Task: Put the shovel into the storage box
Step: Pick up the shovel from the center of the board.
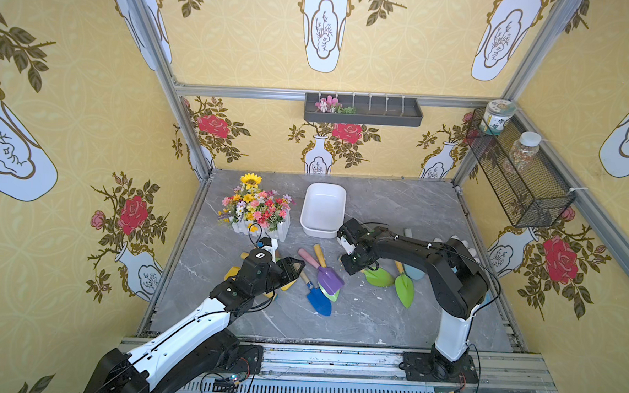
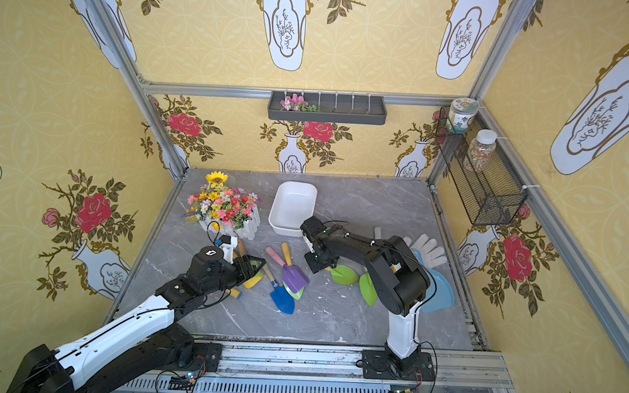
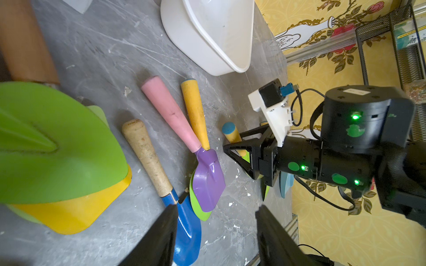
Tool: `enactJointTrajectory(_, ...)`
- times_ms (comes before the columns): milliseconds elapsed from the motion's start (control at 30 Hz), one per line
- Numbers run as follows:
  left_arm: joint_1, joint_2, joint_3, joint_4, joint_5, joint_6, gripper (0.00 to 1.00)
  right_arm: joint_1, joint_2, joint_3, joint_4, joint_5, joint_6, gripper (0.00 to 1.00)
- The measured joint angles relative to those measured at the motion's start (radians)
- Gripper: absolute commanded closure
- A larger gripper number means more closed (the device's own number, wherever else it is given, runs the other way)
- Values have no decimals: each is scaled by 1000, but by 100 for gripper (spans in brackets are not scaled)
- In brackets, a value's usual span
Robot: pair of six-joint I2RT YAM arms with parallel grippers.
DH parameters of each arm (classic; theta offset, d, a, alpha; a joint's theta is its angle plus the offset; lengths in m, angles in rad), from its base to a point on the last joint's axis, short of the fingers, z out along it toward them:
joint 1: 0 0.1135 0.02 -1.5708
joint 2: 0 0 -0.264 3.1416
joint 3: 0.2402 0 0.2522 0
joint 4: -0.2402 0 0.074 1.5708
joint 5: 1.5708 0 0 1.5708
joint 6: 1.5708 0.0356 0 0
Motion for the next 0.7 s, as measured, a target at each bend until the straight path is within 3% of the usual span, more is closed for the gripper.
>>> enactJointTrajectory(400, 0, -7, 0, 0, 0, -5, 41, -27, 1, 20, 38, 58, 2, 78)
enactJointTrajectory(700, 0, -9, 18, -29, -40, -19, 40, -69, -122, 106, -42, 85, 75, 79)
